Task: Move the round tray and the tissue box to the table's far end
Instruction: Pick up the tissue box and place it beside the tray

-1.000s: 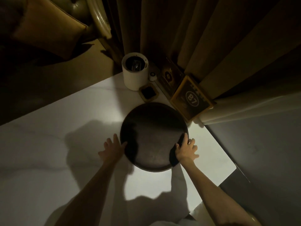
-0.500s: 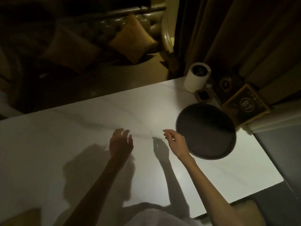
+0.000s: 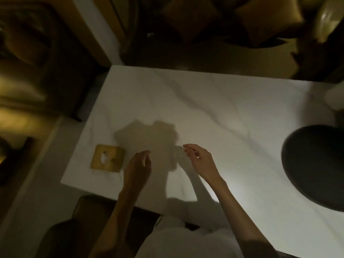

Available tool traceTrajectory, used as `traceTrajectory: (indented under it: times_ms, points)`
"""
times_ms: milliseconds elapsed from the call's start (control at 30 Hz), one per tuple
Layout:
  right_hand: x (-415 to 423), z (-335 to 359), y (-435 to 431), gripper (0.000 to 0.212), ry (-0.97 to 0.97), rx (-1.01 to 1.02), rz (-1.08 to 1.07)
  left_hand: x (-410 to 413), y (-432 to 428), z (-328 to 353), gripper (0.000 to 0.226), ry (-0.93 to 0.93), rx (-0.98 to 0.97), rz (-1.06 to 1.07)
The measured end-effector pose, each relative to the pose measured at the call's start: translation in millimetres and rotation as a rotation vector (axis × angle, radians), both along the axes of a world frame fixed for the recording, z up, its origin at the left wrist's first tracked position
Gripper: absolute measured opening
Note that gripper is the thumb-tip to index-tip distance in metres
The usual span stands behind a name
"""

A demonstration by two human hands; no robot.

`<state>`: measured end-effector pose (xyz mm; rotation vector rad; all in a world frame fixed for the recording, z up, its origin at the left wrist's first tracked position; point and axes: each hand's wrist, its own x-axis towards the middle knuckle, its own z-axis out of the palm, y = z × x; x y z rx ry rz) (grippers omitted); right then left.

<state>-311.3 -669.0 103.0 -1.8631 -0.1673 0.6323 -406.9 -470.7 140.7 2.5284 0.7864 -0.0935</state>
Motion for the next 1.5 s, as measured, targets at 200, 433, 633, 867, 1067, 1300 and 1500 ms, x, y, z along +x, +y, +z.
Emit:
traceTrajectory:
  times_ms: [200, 433, 633, 867, 1067, 1300, 1500]
  points:
    - [-36.7, -10.1, 74.7, 0.028, 0.084, -0.081, 0.203, -50.7, 85.2, 4.5, 0.031, 0.097, -0.024, 0.232]
    - [-62.3, -17.9, 203.3, 0.016, 0.223, -0.182, 0.352, -74.4, 245.2, -56.8, 0.032, 0.164, -0.178, 0.295]
    - [-67.7, -60.7, 317.5, 0.062, 0.436, -0.274, 0.209, -64.6, 343.5, -124.1, 0.054, 0.286, -0.476, 0.317]
    - [-75.0, -90.1, 375.5, 0.095, 0.834, -0.15, -0.134, -39.7, 368.4, -146.1, 0.068, 0.487, -0.832, 0.253]
    - [-92.3, -69.8, 379.4, 0.054, 0.732, -0.05, -0.061, -39.4, 359.4, -150.2, 0.051, 0.445, -0.981, 0.152]
    - [-89.7, -55.6, 344.0, 0.063, 0.568, -0.044, -0.004, -24.7, 322.4, -140.8, 0.054, 0.427, -0.664, -0.102]
    - [-71.4, -43.2, 245.1, 0.054, 0.446, -0.072, -0.029, 9.9, 228.1, -117.7, 0.061, 0.405, -0.6, -0.215]
